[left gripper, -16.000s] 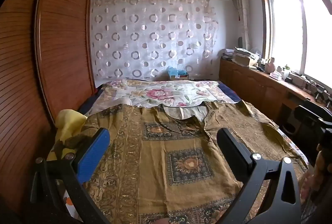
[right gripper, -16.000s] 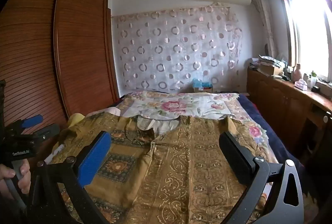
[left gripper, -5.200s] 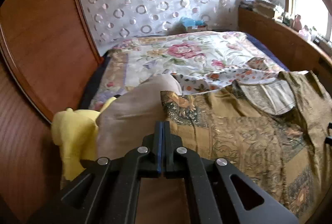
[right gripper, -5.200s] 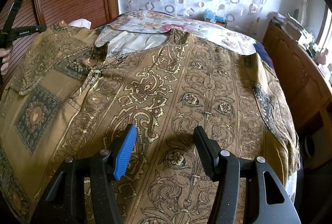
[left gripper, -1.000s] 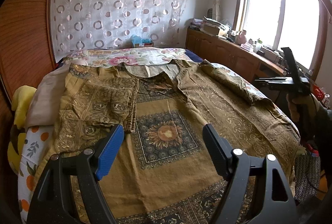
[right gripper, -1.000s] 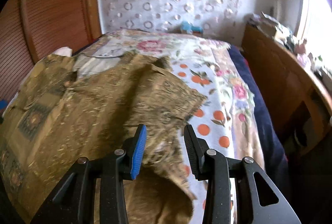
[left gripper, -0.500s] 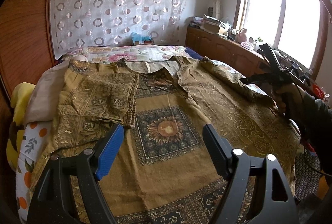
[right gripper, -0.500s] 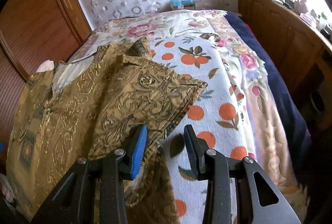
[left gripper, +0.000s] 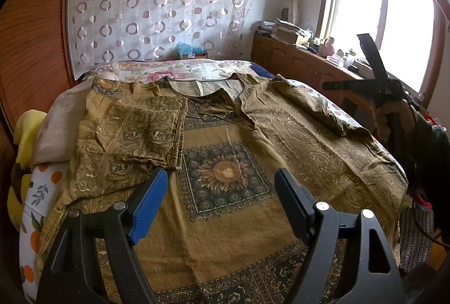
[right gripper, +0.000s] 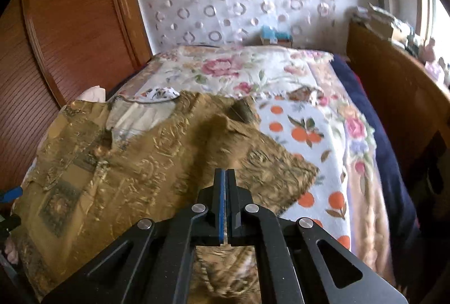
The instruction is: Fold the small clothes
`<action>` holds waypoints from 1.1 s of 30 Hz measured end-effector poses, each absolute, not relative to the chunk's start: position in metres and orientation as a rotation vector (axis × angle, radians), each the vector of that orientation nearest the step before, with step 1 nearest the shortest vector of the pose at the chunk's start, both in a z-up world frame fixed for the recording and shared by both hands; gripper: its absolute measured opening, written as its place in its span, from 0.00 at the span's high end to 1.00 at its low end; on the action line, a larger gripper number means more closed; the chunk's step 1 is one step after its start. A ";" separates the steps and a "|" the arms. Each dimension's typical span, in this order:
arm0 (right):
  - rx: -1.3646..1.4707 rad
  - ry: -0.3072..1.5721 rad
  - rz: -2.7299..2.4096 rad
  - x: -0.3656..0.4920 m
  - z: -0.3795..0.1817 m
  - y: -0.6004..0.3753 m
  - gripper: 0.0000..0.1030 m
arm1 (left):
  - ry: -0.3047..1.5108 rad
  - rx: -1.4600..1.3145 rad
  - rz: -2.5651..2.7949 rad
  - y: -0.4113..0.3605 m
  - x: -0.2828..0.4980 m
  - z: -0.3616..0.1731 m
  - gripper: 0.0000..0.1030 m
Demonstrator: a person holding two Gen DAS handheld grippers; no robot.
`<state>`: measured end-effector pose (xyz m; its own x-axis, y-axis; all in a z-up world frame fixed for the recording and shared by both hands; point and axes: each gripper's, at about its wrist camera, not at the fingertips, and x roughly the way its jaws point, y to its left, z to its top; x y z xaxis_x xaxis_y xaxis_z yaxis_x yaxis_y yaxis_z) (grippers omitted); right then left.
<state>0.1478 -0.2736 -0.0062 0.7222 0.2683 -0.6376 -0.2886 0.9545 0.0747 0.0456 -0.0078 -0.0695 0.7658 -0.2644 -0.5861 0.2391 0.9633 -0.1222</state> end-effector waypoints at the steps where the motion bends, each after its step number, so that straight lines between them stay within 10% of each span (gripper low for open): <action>1: -0.026 0.700 0.302 0.148 -0.007 -0.274 1.00 | 0.642 -0.042 -0.274 -0.008 0.046 -0.069 0.23; 4: -0.052 0.730 0.220 0.157 -0.014 -0.275 0.78 | 0.641 -0.043 -0.275 -0.008 0.046 -0.070 0.23; 6: -0.056 0.763 0.150 0.166 -0.022 -0.281 0.29 | 0.641 -0.044 -0.277 -0.008 0.045 -0.070 0.23; 7: -0.026 0.785 0.160 0.172 -0.028 -0.286 0.28 | 0.640 -0.045 -0.278 -0.008 0.046 -0.071 0.23; 14: -0.037 0.913 0.155 0.200 -0.062 -0.290 0.32 | 0.644 -0.043 -0.281 -0.010 0.046 -0.072 0.23; 16: -0.067 0.890 0.178 0.199 -0.062 -0.287 0.45 | 0.644 -0.043 -0.280 -0.010 0.046 -0.072 0.23; 18: -0.087 0.884 0.210 0.200 -0.058 -0.285 0.83 | 0.645 -0.041 -0.280 -0.010 0.046 -0.072 0.23; 20: -0.143 0.873 0.191 0.199 -0.056 -0.278 0.89 | 0.643 -0.041 -0.278 -0.010 0.046 -0.071 0.23; 33: -0.190 0.642 0.288 0.154 0.001 -0.234 0.89 | 0.636 -0.045 -0.271 -0.005 0.044 -0.068 0.23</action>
<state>0.1540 -0.2343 0.0013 0.7629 0.2048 -0.6132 -0.3216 0.9430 -0.0853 0.0444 -0.0049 -0.0677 0.7703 -0.2641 -0.5805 0.2365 0.9636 -0.1246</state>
